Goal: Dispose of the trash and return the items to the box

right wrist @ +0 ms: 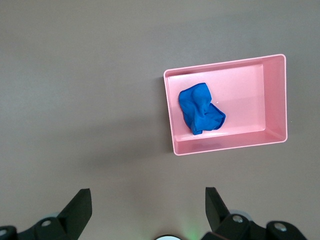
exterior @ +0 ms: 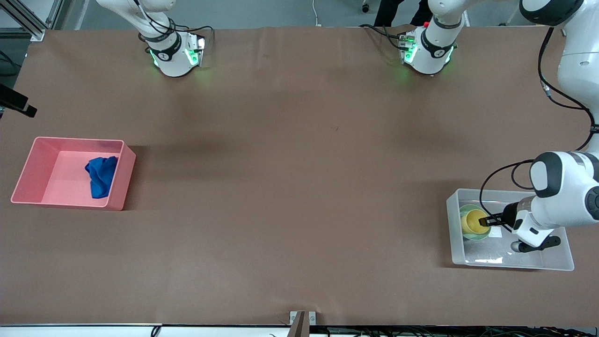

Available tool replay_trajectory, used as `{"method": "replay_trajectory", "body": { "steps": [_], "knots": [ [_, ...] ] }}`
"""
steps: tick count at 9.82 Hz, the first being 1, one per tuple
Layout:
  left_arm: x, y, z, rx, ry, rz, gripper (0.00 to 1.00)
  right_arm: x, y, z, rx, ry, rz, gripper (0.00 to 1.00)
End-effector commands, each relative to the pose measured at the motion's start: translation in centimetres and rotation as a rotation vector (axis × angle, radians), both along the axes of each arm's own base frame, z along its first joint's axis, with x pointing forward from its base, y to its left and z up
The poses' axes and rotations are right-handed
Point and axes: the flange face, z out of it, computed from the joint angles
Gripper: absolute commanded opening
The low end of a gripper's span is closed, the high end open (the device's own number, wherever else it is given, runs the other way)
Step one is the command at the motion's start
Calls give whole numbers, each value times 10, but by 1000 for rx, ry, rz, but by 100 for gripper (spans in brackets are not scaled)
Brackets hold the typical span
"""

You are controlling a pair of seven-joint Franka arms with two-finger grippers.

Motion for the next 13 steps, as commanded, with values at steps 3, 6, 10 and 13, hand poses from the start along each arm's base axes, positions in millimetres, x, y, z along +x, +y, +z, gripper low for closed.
{"method": "replay_trajectory", "body": {
  "steps": [3, 6, 10, 13],
  "knots": [
    [-15, -51, 154, 93, -96, -91, 100, -4, 0, 2, 1, -3, 7, 100],
    [-49, -73, 261, 156, -115, -190, 100, -4, 0, 2, 2, -1, 22, 100],
    [-107, -113, 372, 122, -153, -194, 100, -4, -1, 1, 4, 0, 47, 100],
    [-145, -140, 395, 130, -135, -221, 100, -4, -1, 1, 4, 0, 47, 100]
  ]
}}
